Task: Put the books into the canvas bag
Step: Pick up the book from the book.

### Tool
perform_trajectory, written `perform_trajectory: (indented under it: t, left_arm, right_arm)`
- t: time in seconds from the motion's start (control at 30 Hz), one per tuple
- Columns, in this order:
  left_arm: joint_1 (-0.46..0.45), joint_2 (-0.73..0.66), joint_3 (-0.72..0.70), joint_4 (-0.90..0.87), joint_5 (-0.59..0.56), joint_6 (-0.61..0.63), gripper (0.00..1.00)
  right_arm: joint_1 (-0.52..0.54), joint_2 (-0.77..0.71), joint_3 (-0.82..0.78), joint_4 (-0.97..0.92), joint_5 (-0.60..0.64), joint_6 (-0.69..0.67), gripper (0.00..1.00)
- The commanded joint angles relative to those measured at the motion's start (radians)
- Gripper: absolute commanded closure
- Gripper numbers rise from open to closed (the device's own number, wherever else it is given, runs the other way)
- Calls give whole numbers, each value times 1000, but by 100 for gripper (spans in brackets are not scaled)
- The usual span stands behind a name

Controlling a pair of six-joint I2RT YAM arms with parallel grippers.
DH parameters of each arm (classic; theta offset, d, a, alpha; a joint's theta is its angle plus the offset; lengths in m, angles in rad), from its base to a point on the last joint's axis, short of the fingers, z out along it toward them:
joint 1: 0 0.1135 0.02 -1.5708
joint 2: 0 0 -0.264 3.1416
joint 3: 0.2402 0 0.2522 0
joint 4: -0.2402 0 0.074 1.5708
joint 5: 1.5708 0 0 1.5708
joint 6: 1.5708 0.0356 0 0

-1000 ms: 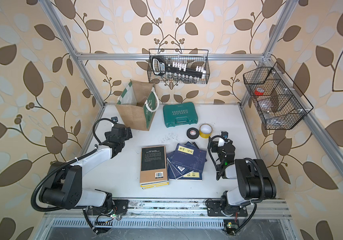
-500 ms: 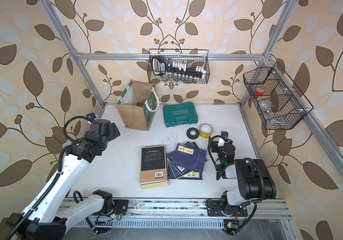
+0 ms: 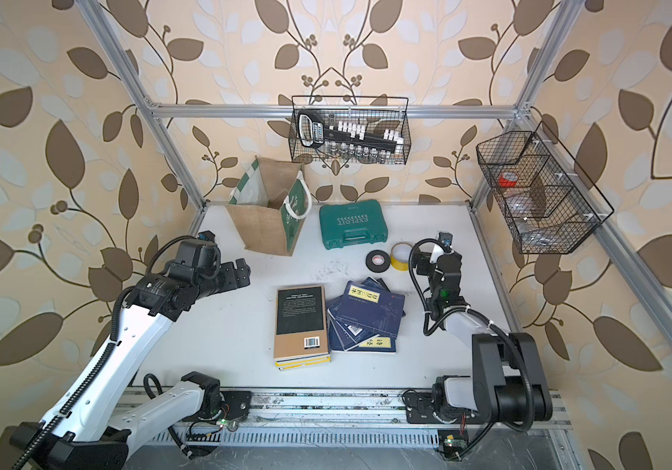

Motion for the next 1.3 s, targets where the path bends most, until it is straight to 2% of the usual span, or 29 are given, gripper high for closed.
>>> perform_trajectory:
  t: [0.0, 0.07, 0.17, 0.27, 0.43, 0.5, 0.6, 0.77, 0.9, 1.03, 1.27]
  left_arm:
    - [-3, -9, -40, -12, 190, -4, 1]
    - [-3, -31, -83, 26, 248, -11, 1]
    - [-3, -68, -142, 83, 327, -17, 1]
    - [-3, -76, -167, 110, 393, -20, 1]
    - [-5, -59, -187, 148, 507, 11, 1]
    - [-5, -50, -191, 146, 515, 16, 1]
    - [-5, -30, -199, 147, 534, 5, 1]
    - [-4, 6, -231, 167, 533, -79, 1]
    - [-3, 18, -268, 203, 517, -165, 1]
    - [-2, 47, -300, 239, 496, -225, 1]
    - [0, 104, -357, 345, 546, -262, 1]
  right_arm:
    - [46, -64, 146, -434, 98, 109, 1]
    - [79, -113, 184, -564, 56, 172, 1]
    - [136, -205, 169, -651, -86, 252, 1]
    - [223, -280, 145, -758, -115, 349, 1]
    - [372, -390, 73, -785, -195, 440, 1]
    - [433, -381, 72, -748, -308, 425, 1]
    - [536, -314, 84, -674, -426, 387, 1]
    - [654, -122, 175, -598, -543, 350, 1]
    - [685, 61, 290, -596, -615, 308, 1]
    - [689, 206, 366, -584, -621, 287, 1]
    - [687, 354, 414, -546, -618, 286, 1]
